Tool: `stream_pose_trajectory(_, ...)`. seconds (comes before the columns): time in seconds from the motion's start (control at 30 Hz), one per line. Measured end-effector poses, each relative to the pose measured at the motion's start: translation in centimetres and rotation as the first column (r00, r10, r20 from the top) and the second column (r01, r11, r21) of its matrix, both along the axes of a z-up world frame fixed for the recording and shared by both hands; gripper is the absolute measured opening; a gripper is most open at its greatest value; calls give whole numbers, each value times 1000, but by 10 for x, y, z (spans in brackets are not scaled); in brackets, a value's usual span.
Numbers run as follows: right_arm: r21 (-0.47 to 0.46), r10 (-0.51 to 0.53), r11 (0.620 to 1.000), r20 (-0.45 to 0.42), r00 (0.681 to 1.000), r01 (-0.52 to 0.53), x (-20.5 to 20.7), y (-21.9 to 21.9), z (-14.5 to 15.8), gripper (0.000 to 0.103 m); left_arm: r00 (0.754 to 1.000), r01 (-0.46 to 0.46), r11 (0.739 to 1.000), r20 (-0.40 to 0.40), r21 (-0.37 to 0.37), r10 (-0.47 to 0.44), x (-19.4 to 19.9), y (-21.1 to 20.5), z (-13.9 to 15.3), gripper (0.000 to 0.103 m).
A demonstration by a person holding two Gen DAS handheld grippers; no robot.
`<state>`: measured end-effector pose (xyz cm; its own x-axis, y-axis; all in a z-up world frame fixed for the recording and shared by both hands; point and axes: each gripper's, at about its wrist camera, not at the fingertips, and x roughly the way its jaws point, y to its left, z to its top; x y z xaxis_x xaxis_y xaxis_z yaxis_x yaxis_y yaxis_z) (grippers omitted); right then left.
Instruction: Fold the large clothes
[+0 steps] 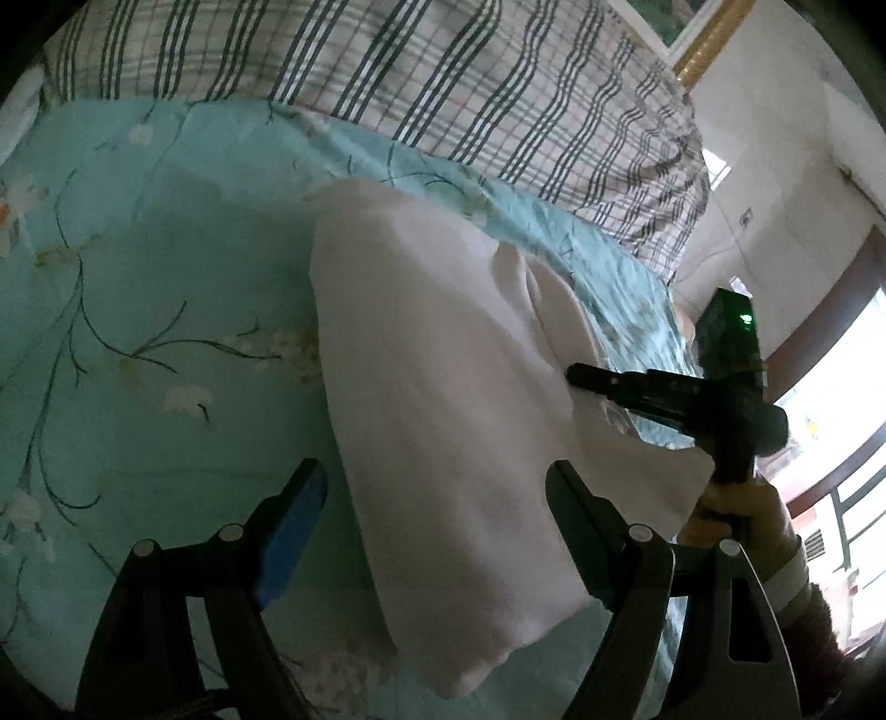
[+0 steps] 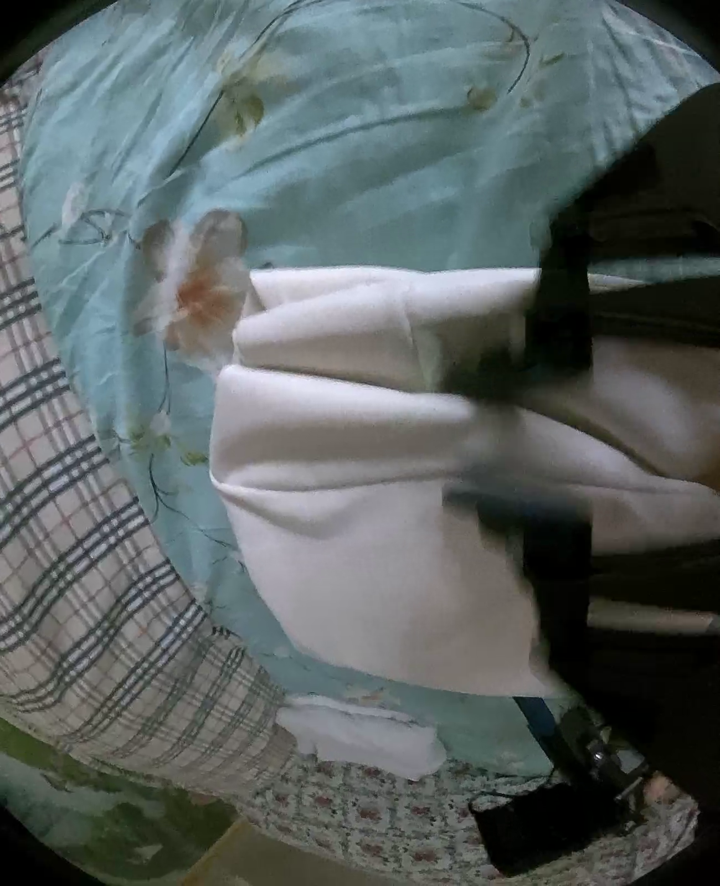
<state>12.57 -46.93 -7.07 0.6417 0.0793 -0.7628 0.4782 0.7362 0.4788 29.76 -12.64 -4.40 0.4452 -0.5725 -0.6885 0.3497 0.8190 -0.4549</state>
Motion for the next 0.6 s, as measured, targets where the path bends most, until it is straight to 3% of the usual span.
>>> stream_pose_trajectory(0.1, -30, -4, 1000, 57, 998, 6, -6, 5, 19, 6, 1000, 5, 1000, 2, 3, -5, 0, -3, 1, 82)
stream_pose_trajectory(0.2, -65, -21, 997, 205, 979, 35, -32, 11, 63, 5, 1000, 16, 1000, 9, 4, -16, 1, -9, 5, 82)
stream_pose_trajectory(0.27, -87, -34, 995, 234, 972, 55, -46, 12, 78, 5, 1000, 24, 1000, -2, 18, -24, 5, -15, 3, 82)
stream_pose_trajectory(0.4, -87, -65, 993, 127, 990, 77, -48, 2, 54, 5, 998, 32, 997, -54, 73, -28, 17, -30, -17, 83)
stream_pose_trajectory(0.53, -67, -103, 992, 35, 994, 105, -47, -11, 12, 5, 992, 42, 998, -123, 42, -37, 28, -34, -37, 88)
stream_pose_trajectory(0.6, -53, -123, 991, 40, 992, 125, -51, -14, 1, 5, 990, 45, 998, -134, 31, -40, 32, -36, -41, 90)
